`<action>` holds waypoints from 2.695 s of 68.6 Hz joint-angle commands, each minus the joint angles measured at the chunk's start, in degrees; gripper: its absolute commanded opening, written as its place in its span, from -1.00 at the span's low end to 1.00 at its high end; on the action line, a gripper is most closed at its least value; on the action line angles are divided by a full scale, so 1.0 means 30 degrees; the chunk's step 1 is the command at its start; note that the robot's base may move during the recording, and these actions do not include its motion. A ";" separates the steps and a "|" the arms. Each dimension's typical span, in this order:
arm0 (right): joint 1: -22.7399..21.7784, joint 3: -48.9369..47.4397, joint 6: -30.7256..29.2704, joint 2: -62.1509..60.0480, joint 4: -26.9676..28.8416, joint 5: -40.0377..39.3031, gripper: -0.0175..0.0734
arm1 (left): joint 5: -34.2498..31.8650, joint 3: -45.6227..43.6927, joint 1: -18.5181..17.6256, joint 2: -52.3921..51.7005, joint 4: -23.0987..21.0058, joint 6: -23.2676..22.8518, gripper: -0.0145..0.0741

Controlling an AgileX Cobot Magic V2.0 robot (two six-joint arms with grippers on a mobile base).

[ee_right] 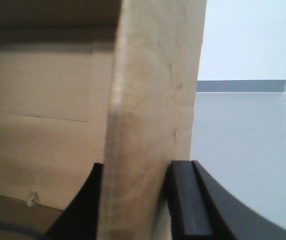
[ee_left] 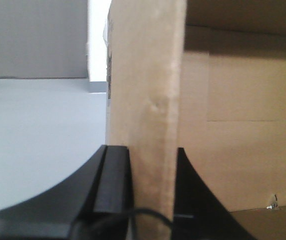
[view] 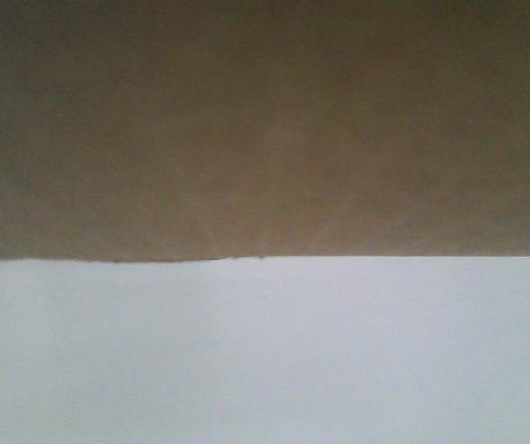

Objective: Grab box from left shelf to table start
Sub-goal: 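Drive across the floor carrying the box in both grippers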

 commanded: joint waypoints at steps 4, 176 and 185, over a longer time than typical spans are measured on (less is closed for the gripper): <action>-0.0117 -0.0519 0.0126 0.0326 -0.0778 -0.1497 -0.49 | -0.2501 -0.0725 -0.0164 0.0145 -0.1099 -0.0564 -0.88; -0.0135 -0.0519 0.0126 0.0326 -0.0778 -0.1495 -0.49 | -0.2501 -0.0725 -0.0164 0.0145 -0.1082 -0.0564 -0.88; -0.0135 -0.0519 0.0126 0.0326 -0.0778 -0.1495 -0.49 | -0.2501 -0.0725 -0.0164 0.0145 -0.1082 -0.0564 -0.88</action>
